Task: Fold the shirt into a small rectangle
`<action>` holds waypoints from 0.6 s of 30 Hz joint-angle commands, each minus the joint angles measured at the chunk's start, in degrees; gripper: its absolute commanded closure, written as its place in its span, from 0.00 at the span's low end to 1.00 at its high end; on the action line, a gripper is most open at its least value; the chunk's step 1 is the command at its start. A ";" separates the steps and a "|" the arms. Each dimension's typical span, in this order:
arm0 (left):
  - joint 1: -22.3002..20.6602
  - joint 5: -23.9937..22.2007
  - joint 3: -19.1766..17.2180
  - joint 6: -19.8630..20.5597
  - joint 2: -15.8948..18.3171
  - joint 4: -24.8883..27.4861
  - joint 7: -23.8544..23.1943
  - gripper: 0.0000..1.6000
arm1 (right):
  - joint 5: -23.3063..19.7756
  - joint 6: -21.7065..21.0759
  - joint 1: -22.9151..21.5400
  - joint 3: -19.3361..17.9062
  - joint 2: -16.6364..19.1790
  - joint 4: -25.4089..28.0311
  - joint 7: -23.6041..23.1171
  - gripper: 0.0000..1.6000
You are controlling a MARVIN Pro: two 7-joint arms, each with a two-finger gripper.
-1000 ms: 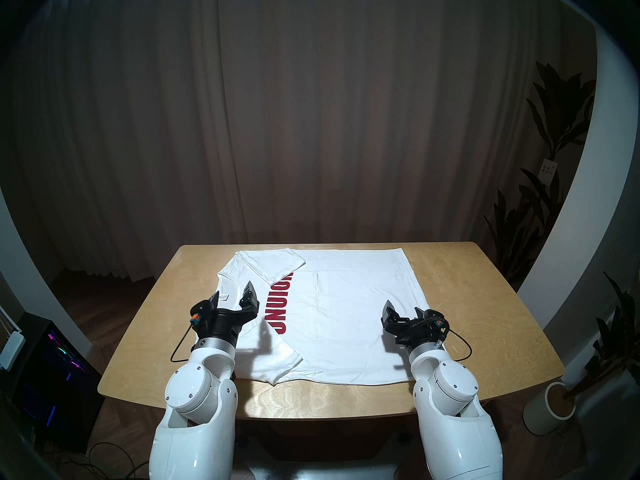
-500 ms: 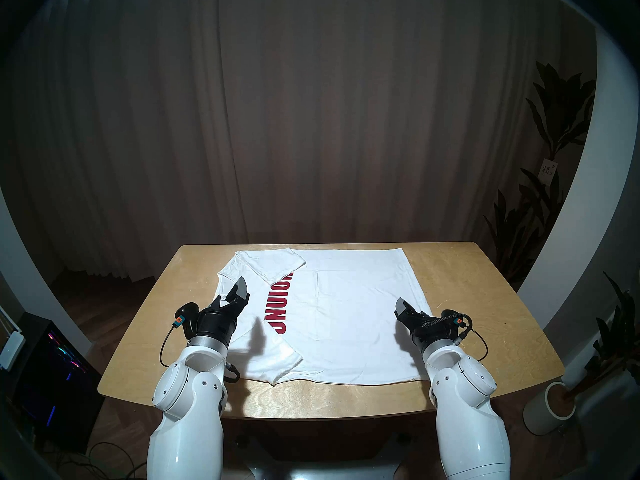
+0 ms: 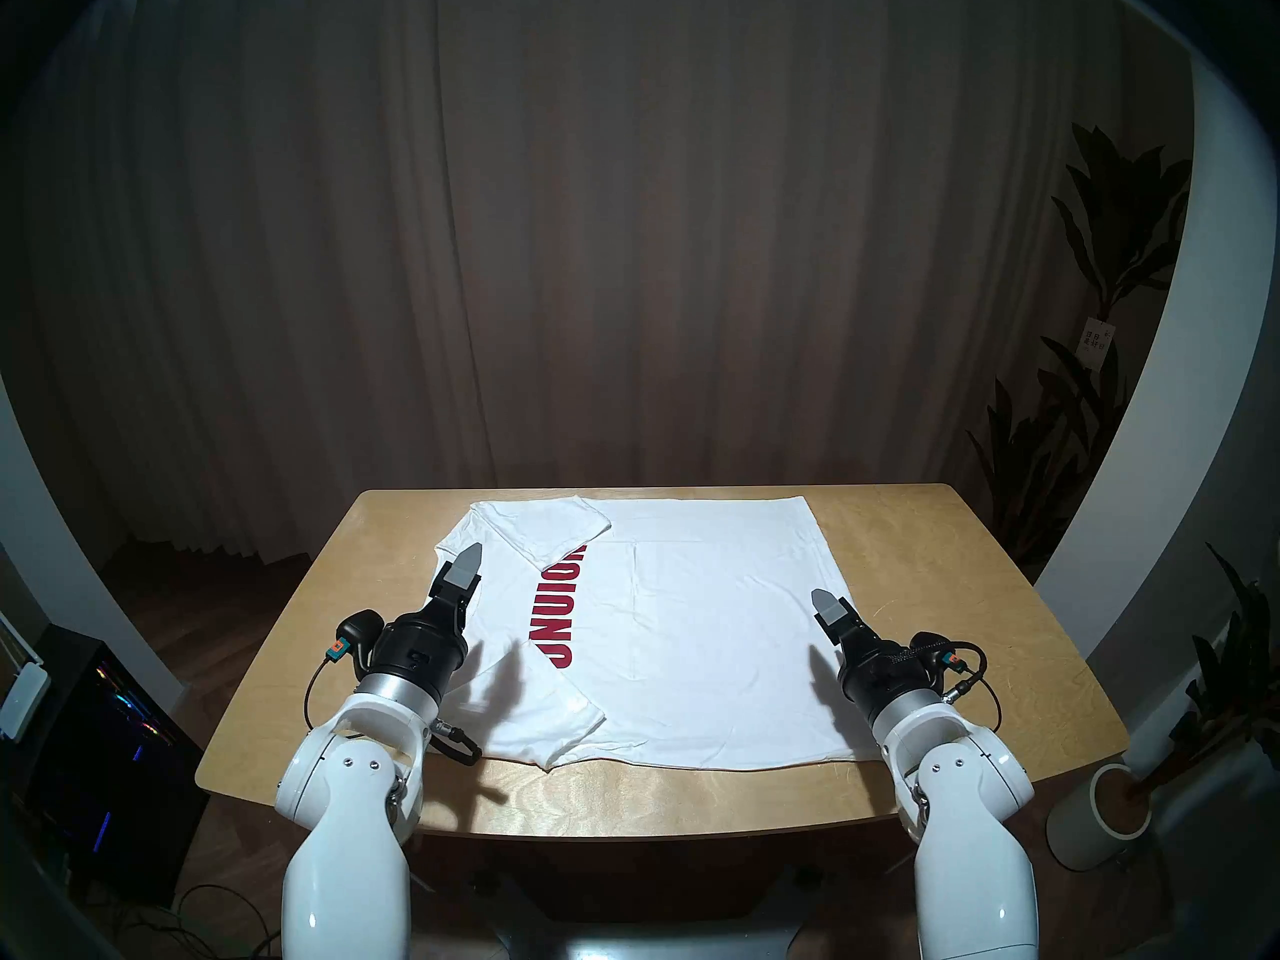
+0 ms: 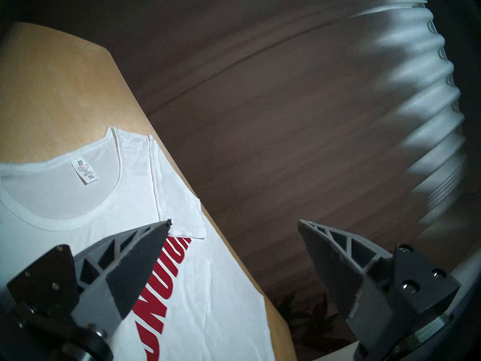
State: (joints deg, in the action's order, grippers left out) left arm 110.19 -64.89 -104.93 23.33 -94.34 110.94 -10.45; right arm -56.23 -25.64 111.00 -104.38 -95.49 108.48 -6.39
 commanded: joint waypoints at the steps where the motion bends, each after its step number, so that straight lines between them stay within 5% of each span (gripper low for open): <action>1: 1.10 -8.67 -3.21 7.05 3.79 1.45 -3.77 0.00 | -7.53 -4.89 1.42 -3.20 -1.09 2.91 -1.51 0.00; 8: 3.47 -16.55 -6.96 14.12 5.83 1.82 -3.50 0.00 | -5.56 -3.32 3.73 -3.45 0.39 5.30 -3.92 0.00; 9: 3.69 -17.97 -8.18 16.61 5.45 1.69 -2.99 0.00 | -1.53 -0.54 5.07 -2.71 0.84 6.30 -3.63 0.00; 16: 3.66 -22.84 -9.44 19.88 3.95 1.07 -0.55 0.00 | -4.58 1.77 5.64 -3.05 -2.40 5.50 -3.09 0.00; 17: 3.76 -23.02 -9.19 19.97 3.74 0.89 -0.29 0.00 | 0.14 3.66 5.77 -2.25 -1.44 5.42 -3.28 0.00; 18: 3.73 -23.31 -9.03 20.26 3.56 1.02 1.43 0.00 | 0.11 3.80 5.80 -2.19 -1.40 5.40 -3.27 0.00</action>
State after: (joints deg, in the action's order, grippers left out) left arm 114.02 -85.34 -113.94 41.85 -89.86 111.27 -11.50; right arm -59.09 -25.39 115.90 -107.42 -96.22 112.63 -9.24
